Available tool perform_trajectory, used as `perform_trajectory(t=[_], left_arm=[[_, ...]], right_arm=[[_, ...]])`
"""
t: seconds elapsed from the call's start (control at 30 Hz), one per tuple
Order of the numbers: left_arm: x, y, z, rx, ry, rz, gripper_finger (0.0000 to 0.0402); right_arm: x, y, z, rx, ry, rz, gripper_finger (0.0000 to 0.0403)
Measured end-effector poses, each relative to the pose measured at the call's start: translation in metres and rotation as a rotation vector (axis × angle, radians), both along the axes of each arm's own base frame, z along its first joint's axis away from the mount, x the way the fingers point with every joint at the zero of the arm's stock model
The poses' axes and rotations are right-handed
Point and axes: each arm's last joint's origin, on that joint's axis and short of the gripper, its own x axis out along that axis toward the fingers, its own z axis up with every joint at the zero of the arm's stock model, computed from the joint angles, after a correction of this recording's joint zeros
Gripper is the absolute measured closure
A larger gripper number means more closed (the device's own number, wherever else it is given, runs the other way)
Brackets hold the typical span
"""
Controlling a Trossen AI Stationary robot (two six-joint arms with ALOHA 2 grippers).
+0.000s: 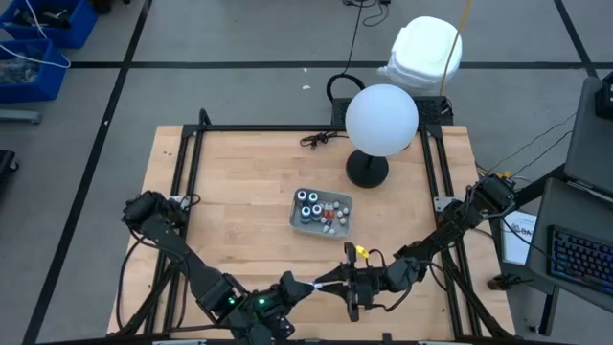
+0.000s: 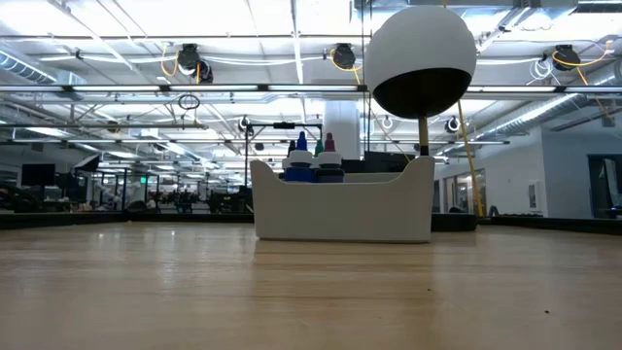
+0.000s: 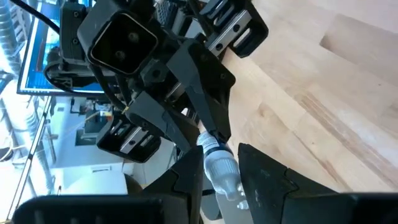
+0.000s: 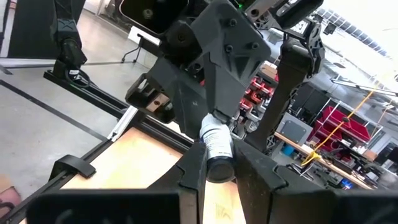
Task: Pick & Place food coloring
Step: Put the small dark blue food coloring bottle into the gray bin
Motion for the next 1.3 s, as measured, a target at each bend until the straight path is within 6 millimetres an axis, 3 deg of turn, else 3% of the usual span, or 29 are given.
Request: perform_trajectory(t=[0.33, 0.77, 1.3], left_arm=[[-0.0002, 0.0025, -0.002, -0.002, 0.014, 0.017, 0.0274], [-0.0001, 0.0023, -0.0019, -0.02, 0.008, 0.022, 0.0303], [0.0015, 0.0027, -0.0019, -0.044, 0.018, 0.001, 0.0275]], right_arm=[[-0.003, 0.0041, 0.0007, -0.004, -0.007, 0.018, 0.0346], [-0.0025, 0.0035, 0.0003, -0.006, -0.004, 0.013, 0.0346], [-0.0023, 0.0034, -0.0002, -0.008, -0.001, 0.009, 0.0346]])
